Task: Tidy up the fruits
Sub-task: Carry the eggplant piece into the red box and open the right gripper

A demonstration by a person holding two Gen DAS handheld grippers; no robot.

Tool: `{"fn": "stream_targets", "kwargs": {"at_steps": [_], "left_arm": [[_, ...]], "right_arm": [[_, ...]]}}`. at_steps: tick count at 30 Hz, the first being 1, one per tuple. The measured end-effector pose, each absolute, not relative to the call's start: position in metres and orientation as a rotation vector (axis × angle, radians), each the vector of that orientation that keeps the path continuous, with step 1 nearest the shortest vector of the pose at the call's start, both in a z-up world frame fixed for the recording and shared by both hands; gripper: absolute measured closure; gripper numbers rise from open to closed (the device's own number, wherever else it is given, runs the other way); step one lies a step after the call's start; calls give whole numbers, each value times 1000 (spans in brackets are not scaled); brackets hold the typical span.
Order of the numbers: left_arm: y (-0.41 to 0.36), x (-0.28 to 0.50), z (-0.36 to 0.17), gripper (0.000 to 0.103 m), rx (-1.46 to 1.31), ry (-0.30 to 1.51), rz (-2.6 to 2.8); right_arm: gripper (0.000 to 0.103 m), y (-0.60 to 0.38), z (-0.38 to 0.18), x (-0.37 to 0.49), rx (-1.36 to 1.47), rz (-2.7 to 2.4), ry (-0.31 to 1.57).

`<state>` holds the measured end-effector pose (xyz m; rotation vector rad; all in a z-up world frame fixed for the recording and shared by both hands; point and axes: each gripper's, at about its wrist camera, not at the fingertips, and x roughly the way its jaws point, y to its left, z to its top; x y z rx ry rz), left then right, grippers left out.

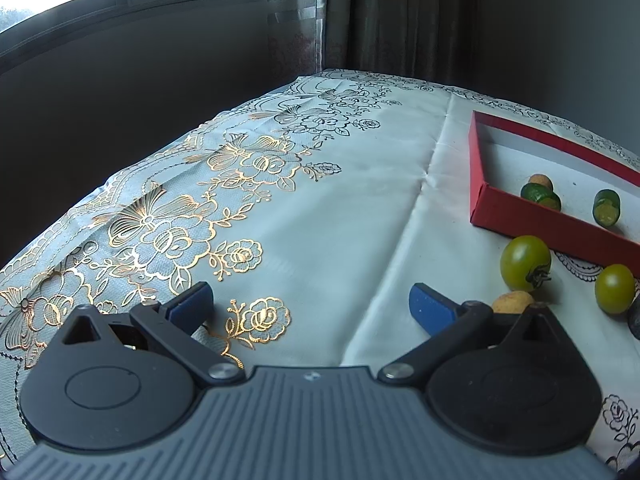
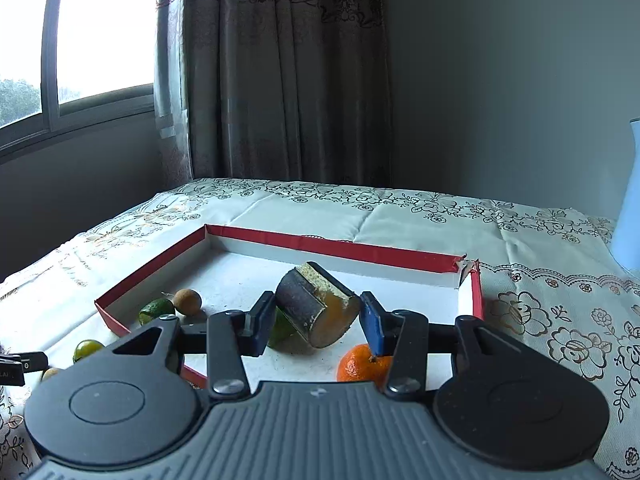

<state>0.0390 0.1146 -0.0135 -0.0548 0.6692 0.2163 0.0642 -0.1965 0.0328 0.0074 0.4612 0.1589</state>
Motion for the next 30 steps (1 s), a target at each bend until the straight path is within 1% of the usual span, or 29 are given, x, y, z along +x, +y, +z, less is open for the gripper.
{"fn": "stream_targets", "kwargs": {"at_steps": [7,15,18,19,28,30], "left_arm": [[115,39,-13,0,-56,670,214],[115,39,-13,0,-56,670,215],[115,39,-13,0,-56,670,214],[115,39,-13,0,-56,670,214],[115,39,-13,0,-56,670,214],[115,39,-13,0,-56,670,214]], "right_arm": [[58,-189,16,79,-12,150,514],[58,-190,11,82,-25,132,513],[50,-190,10,81,-23,126,509],[44,-191,11,80,-20,123,506],[43,-210,27,44,46,124,459],[40,-219,29,26,65,118,446]]}}
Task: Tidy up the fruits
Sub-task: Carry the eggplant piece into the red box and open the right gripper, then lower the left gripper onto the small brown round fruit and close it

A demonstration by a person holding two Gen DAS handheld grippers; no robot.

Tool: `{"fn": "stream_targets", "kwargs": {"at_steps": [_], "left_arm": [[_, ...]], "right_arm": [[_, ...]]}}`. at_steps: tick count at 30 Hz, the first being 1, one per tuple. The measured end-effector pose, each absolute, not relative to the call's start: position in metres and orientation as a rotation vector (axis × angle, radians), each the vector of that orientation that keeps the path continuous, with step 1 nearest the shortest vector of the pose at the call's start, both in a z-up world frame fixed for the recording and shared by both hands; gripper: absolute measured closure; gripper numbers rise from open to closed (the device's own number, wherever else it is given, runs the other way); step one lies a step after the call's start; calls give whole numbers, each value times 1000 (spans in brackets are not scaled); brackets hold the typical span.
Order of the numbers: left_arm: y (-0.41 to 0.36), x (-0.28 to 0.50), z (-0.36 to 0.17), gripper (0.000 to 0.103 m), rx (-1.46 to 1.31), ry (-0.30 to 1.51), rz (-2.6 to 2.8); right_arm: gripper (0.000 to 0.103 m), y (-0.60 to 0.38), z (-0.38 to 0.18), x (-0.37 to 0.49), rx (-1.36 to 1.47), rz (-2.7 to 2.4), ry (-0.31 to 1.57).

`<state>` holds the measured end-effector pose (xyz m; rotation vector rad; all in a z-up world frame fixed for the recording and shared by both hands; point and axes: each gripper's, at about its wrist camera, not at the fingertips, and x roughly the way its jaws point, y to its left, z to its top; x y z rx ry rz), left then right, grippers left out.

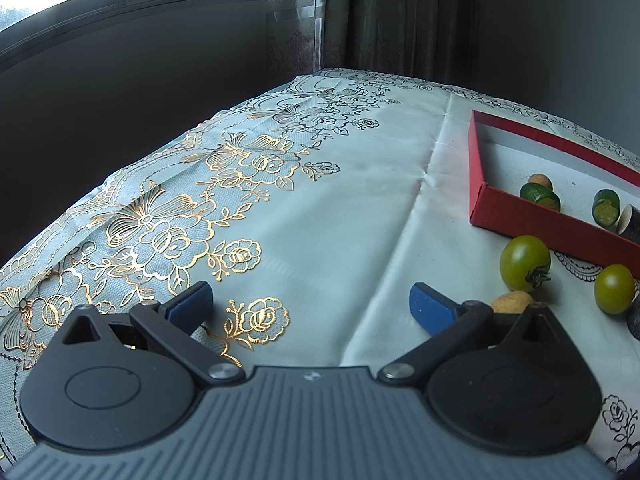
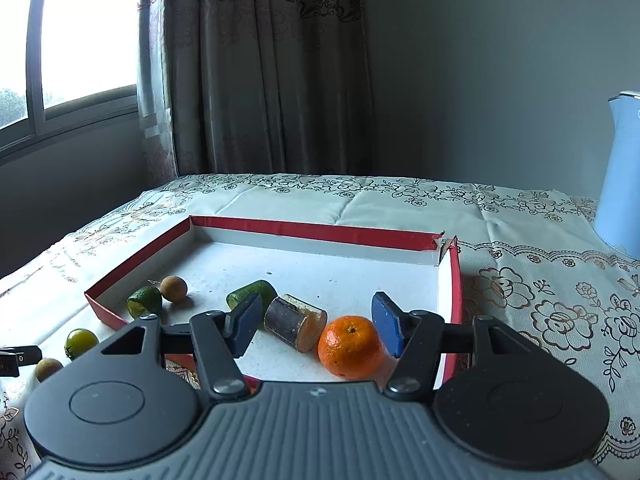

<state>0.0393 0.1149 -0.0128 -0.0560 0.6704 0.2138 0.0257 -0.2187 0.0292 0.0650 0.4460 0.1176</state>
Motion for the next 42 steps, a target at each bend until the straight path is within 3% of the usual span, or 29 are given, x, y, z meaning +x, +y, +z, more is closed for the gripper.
{"fn": "stream_targets", "kwargs": {"at_steps": [2,5,20,33,37,39,41,42], "left_arm": [[115,39,-13,0,-57,670,213],[115,39,-13,0,-57,670,213],[114,21,-4,0,-91,552,72],[57,11,0,1,76,517,-143],[53,22,-6,24,74,575,-157],[54,26,-9,40,67,599,-168],[55,28,-11,62,55,614,-179],[57,28,-11,63,49,612,-184]], "right_arm": [[30,-227,30,8,86,104,435],[24,-240,24,-20,91,80,433],[18,-283,-8,-44,247,3,526],[18,-295,-12,-41,337,15,544],[18,-296,-12,-41,346,15,541],[18,-296,-12,-41,348,16,541],[18,-296,-12,-41,347,15,541],[18,-296,-12,-41,347,15,543]]}}
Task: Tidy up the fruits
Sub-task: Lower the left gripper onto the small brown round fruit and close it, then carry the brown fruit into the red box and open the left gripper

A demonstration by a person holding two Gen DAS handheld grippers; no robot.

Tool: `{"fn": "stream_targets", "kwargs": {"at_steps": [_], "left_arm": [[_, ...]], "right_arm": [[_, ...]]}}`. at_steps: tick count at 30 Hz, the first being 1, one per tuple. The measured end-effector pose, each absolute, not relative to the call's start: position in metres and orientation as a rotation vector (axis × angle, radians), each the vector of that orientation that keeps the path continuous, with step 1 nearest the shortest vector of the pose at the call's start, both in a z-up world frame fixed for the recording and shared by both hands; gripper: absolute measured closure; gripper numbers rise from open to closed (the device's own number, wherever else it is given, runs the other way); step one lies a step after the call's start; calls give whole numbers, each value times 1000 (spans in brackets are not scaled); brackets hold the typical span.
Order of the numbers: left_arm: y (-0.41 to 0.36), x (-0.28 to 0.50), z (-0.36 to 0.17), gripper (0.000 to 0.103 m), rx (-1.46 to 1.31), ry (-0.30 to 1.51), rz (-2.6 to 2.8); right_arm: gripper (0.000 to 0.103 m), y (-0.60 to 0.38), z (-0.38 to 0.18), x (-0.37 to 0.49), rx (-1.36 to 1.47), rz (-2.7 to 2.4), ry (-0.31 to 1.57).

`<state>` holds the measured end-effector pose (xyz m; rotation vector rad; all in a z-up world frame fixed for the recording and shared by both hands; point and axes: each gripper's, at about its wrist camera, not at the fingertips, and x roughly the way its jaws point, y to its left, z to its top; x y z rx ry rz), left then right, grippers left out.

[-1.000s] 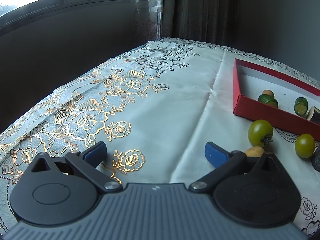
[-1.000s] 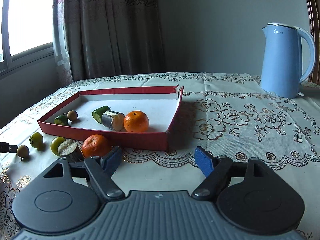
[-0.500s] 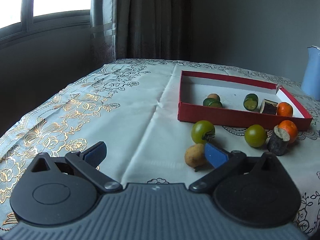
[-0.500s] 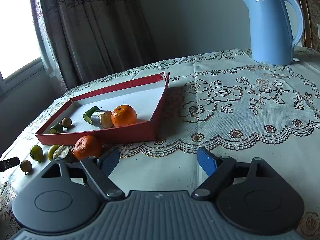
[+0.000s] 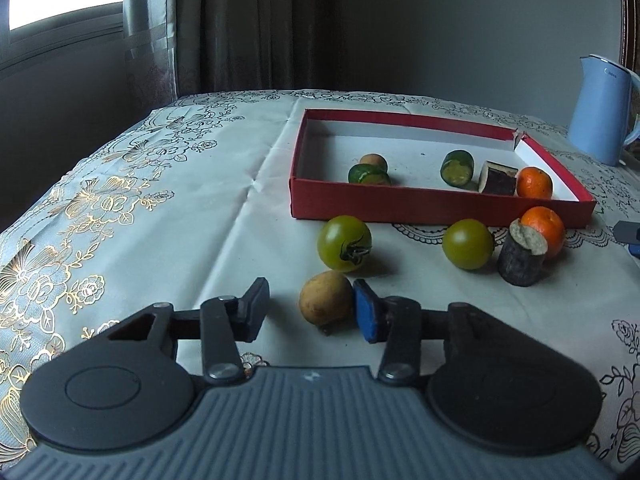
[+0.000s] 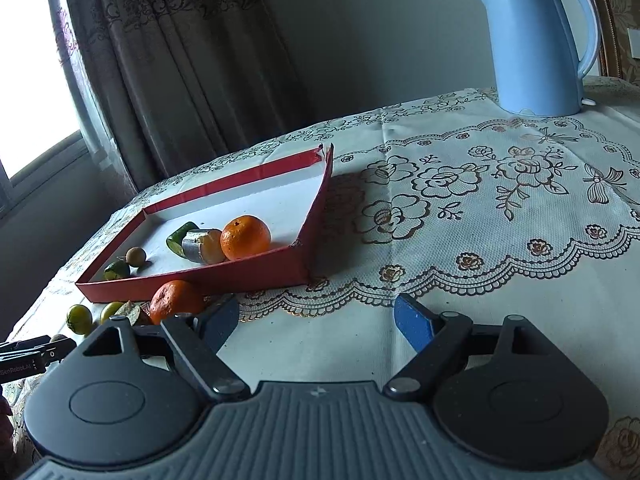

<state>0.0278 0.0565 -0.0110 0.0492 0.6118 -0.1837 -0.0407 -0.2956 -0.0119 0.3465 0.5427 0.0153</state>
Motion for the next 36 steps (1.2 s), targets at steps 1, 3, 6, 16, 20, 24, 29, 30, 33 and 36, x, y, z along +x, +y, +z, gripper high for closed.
{"fn": "stream_targets", "kwargs": {"at_steps": [1,3,6,16,20,24,29,30,33,36], "left_arm": [[57,27,-11,68,46,611,-188],[56,26,-11,72,50,608,-201],[54,25,-11,78,51,607,-209],[53,24,-11,78,60,604,-203],[51,25,-10,78,62,606,-197],[46,26,-8,78,60,608,-210],[39,25,-9,78,68,607,-219],[38,25,-9,78,64,607,-223],[38,25,-9,78,59,607,-228],[38,24,-9,78,57,607,-233]], "right_arm": [[18,-296,-12,-41,346,15,544],[18,-296,-12,-41,347,15,544],[18,-295,-12,-41,347,15,543],[18,-295,-12,-40,344,13,548],[18,-293,-12,-39,337,11,557],[17,-292,-12,-39,327,8,564],[16,-288,-11,-37,299,3,577],[15,-286,-11,-36,286,2,583],[15,-278,-11,-33,233,-15,602],[15,-265,-11,-29,147,-45,630]]}}
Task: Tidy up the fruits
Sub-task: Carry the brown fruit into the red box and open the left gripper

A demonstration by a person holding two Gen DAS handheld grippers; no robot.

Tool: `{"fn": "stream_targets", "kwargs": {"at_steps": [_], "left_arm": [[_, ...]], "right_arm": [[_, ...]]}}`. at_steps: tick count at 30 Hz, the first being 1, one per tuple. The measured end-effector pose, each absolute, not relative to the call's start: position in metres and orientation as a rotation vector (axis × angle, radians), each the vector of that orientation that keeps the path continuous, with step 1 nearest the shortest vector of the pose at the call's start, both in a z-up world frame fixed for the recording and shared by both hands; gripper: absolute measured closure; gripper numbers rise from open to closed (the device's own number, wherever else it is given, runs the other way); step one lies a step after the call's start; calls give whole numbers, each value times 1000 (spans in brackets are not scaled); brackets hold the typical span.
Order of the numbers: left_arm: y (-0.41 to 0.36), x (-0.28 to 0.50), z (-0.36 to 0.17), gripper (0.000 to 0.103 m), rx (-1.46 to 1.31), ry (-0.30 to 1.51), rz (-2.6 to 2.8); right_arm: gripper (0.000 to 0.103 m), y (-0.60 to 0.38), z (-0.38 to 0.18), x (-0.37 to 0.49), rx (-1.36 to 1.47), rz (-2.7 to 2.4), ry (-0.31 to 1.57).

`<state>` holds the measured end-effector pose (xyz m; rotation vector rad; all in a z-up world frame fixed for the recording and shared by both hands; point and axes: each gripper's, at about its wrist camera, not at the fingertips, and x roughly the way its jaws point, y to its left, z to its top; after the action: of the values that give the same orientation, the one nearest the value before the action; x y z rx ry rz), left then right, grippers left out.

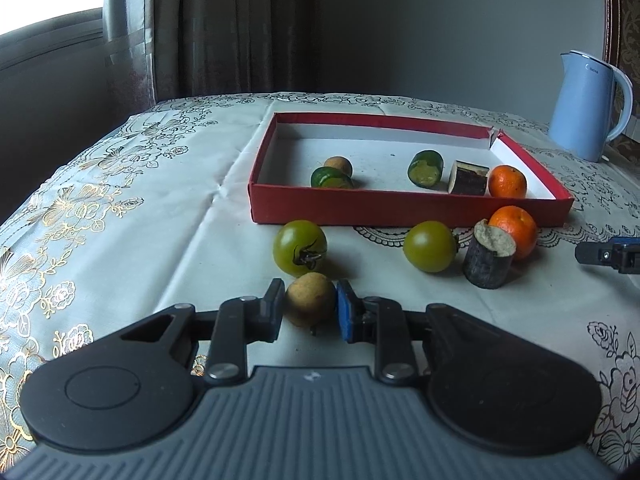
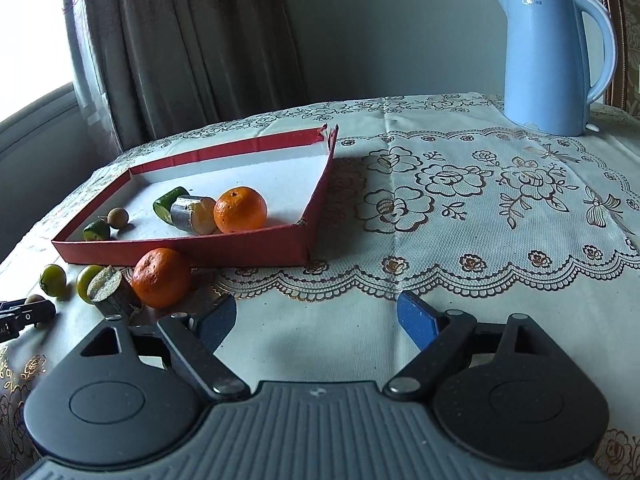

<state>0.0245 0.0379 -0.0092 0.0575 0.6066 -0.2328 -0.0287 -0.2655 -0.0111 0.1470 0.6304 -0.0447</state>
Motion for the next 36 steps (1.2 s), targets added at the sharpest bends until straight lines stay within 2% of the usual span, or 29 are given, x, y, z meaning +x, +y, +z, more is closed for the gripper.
{"fn": "stream_targets", "kwargs": {"at_steps": [5,12,20,36], "left_arm": [[41,24,-6,78,46,601,-236],[36,27,8,78,37,567,-251],[9,50,28,78,64,545,-250],[-35,108,35,78,112,552,-187]], "right_arm": [[13,-251,-13,-23,43,-73,669],[7,-250,-14,-21,35,-84,679],[7,-250,-14,-21,36,-83,678],[7,-252,-13,-22,45,-80,674]]}}
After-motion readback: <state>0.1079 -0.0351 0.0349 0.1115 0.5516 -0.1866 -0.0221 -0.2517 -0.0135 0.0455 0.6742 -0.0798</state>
